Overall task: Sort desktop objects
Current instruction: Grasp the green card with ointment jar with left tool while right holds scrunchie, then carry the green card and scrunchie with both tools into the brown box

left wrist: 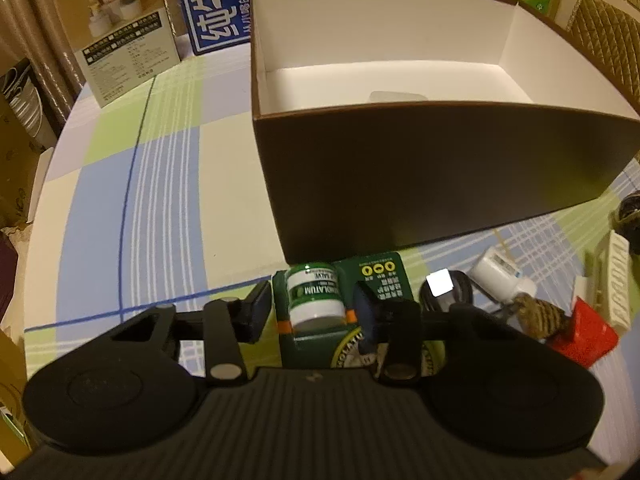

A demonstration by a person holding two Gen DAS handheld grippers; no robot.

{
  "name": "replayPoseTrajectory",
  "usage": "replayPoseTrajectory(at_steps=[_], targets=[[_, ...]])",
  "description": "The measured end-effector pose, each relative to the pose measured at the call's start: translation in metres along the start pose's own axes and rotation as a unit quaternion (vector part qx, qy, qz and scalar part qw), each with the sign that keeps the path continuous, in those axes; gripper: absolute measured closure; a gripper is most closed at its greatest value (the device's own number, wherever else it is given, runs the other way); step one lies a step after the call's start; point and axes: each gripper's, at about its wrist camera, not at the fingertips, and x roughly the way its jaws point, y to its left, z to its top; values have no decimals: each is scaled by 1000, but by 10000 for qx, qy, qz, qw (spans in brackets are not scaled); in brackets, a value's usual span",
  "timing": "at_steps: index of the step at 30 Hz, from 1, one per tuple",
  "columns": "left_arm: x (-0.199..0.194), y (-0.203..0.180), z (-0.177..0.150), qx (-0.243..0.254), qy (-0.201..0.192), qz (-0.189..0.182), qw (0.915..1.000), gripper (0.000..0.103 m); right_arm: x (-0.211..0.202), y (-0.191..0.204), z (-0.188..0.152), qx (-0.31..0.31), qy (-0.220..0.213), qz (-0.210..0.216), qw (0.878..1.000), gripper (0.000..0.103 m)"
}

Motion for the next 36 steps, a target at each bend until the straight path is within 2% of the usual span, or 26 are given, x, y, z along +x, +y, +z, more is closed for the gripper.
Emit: replayPoseTrajectory(at_steps=[3,10,17,24,30,36], targets=[[9,4,0,6,58,-90,9999,75,0,0,0,2,2,-6,10000,87],[0,17,-17,126,56,-111,9998,75,0,0,0,-12,12,-3,10000,87],[-29,42,-52,-154,289,43,9995,75,-1,0,-1,0,25,46,10000,87],[-48,45,-80,-501,381,123,9979,74,-5,7,-7,-100,68,159,9998,87],[-49,40,-78,-562,283,253,9977,75,-8,12,-9,-173,75,226,9996,87],[-55,33,-77,-419,231,167,9987,75,-17,13,-13,-215,33,313,9993,87]])
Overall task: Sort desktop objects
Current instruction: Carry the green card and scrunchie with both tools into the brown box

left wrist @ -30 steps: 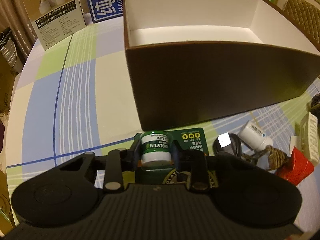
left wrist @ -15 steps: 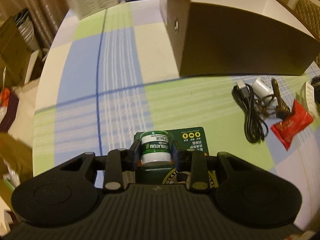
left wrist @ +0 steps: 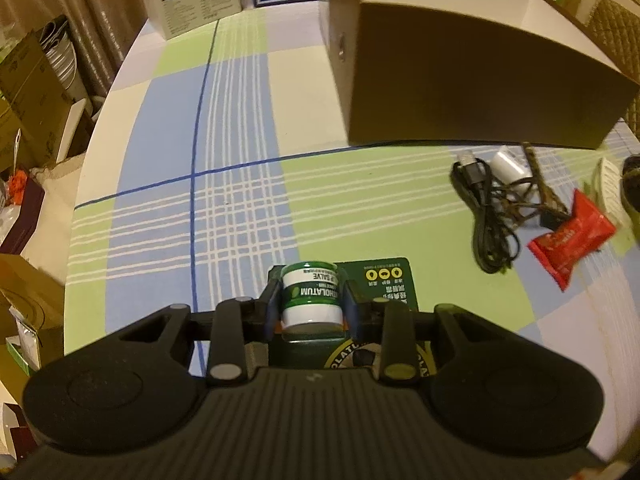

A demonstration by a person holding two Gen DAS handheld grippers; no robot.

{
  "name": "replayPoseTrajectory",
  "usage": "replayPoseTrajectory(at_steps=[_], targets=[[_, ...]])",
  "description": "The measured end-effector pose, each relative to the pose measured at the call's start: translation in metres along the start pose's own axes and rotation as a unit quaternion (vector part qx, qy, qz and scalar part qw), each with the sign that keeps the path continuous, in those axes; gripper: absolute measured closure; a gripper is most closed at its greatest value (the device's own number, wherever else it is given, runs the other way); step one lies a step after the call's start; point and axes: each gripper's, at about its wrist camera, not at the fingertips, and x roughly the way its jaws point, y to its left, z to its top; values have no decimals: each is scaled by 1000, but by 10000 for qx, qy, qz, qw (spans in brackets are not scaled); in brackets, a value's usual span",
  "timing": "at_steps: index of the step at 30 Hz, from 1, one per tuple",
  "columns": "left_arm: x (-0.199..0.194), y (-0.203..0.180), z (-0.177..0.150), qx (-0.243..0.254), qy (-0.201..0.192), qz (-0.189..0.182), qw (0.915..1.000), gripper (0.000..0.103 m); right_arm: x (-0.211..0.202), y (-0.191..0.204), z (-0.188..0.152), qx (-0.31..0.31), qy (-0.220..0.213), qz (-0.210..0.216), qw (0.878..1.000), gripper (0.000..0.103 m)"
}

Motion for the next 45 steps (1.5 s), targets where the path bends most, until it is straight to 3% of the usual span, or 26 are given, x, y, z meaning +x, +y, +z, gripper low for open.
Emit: replayPoseTrajectory(at_steps=[12,29,39,45], targets=[[-51,-19,30,226,-626,-118,9977,75,-27,7,5,-156,-175,238,9994,87],[-85,-77,116,807,-1665,-681,9804,75,-61,33,64,-444,-538,847,9940,87],[-60,-97,191,1032,-1895,-753,9735,75,-39,45,127,-536,-669,831,9928,87],[-18,-103,241,866,-1658,-793,9791,75,2,49,174,-368,-519,857,9943,87]])
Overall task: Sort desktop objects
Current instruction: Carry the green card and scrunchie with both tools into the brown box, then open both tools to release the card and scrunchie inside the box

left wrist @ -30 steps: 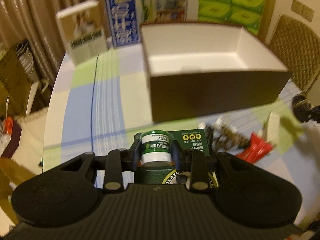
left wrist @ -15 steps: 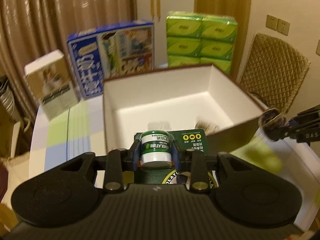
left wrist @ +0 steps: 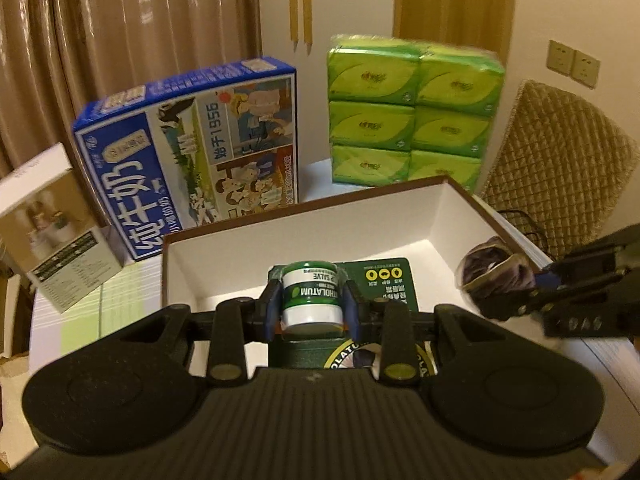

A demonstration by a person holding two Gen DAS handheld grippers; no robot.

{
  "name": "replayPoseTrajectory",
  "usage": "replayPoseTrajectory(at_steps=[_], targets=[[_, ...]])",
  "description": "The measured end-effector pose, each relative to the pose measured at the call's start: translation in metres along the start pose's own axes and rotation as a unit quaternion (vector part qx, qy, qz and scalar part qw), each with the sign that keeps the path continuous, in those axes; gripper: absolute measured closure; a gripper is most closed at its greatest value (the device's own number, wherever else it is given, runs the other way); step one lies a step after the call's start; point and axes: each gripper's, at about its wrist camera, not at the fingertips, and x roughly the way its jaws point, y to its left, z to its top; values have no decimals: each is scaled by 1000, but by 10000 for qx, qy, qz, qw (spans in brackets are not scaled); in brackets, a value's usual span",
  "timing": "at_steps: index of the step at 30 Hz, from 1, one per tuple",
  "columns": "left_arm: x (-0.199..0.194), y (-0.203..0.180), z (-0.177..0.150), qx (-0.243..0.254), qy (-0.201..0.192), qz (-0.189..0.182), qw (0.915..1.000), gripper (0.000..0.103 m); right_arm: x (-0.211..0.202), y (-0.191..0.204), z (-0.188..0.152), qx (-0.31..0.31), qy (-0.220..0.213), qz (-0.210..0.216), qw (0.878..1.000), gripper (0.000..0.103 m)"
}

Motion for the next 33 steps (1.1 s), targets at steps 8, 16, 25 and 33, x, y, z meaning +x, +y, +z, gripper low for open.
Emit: replayPoseTrajectory(at_steps=[8,16,25,33], targets=[[77,21,26,-650,351,238,9970,75,67,-8,38,165,350,-165,9991,87],[131,27,28,-753,809,533,9924,75,115,-20,52,237,802,-371,9958,87],[172,18,24,-556,1283,660,9880,75,138,-25,55,281,1121,-398,9925,87],[179,22,22,-602,1364,631,9868,68,144,-32,56,333,1199,-437,9913,87]])
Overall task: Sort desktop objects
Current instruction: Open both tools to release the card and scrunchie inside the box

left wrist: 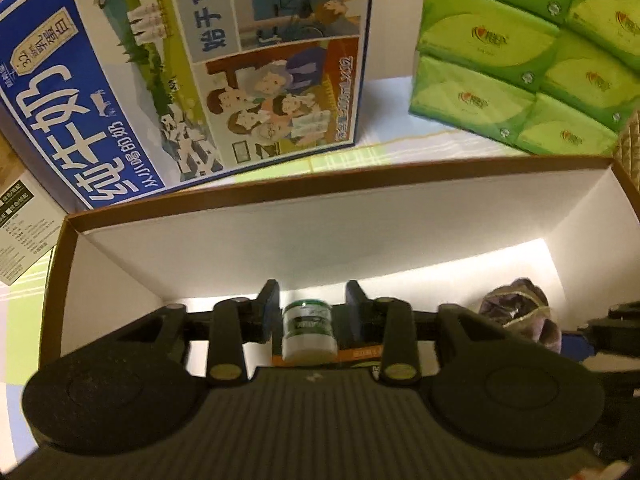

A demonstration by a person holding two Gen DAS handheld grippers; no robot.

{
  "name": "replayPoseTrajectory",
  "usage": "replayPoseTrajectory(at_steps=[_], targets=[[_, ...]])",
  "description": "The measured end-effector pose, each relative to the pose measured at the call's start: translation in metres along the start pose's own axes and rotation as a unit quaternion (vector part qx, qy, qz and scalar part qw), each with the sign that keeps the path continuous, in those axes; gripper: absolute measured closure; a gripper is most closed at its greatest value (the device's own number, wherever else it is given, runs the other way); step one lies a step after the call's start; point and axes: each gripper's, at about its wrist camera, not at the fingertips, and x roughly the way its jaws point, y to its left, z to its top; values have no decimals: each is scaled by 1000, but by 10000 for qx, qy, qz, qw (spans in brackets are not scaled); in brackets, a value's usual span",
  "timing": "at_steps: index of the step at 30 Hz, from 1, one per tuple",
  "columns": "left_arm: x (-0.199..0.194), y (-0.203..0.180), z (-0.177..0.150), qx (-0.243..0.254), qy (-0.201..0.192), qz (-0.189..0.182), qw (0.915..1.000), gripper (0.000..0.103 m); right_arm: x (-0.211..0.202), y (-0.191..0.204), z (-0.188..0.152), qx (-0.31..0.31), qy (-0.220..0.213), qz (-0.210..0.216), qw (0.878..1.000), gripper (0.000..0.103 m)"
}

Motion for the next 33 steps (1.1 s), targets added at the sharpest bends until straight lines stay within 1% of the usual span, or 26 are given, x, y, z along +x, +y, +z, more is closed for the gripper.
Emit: replayPoseTrajectory(at_steps=[3,6,7,9,11,12,14,15,18,21,22,24,28,31,33], targets=[[-2,2,-2,42,-8,14,10000,66,0,-1,0,-3,8,11,10000,87],[-5,5,-3,29,8,29,10000,62,0,2,-1,-81,-26,21,10000,87],[-7,7,-4,25,5,24,10000,59,-1,4,-2,-161,-59,29,9998,87],[-11,9,-4,-6,12,58,10000,56,0,8,-5,-326,-125,85,9994,73],[-17,11,-5,-52,-29,32,10000,53,-1,12,-7,-466,-249,44,9986,31],[-20,11,-6,-69,-58,10,10000,50,-3,14,-9,-542,-362,24,9979,26],[-25,12,-6,-88,-78,-13,9999,49,-6,18,-13,-710,-514,8,9962,24],[-28,11,-6,-79,-94,-10,9999,48,-6,20,-14,-763,-510,-4,9958,24],[-37,10,-9,-4,-175,49,9998,39,-8,21,-17,-833,-493,5,9953,22],[-45,9,-14,79,-206,100,9997,36,-14,21,-21,-872,-502,3,9949,17],[-49,8,-15,94,-220,103,9997,33,-17,21,-22,-888,-513,18,9947,15],[-56,9,-19,75,-252,85,9996,30,-22,21,-25,-920,-533,34,9943,12],[-72,9,-25,-11,-263,62,9996,29,-33,24,-31,-987,-639,-17,9931,7],[-86,10,-29,-80,-327,64,9994,25,-41,23,-36,-932,-744,-7,9929,5],[-94,11,-31,-102,-367,105,9992,24,-47,23,-39,-883,-807,-2,9928,4]])
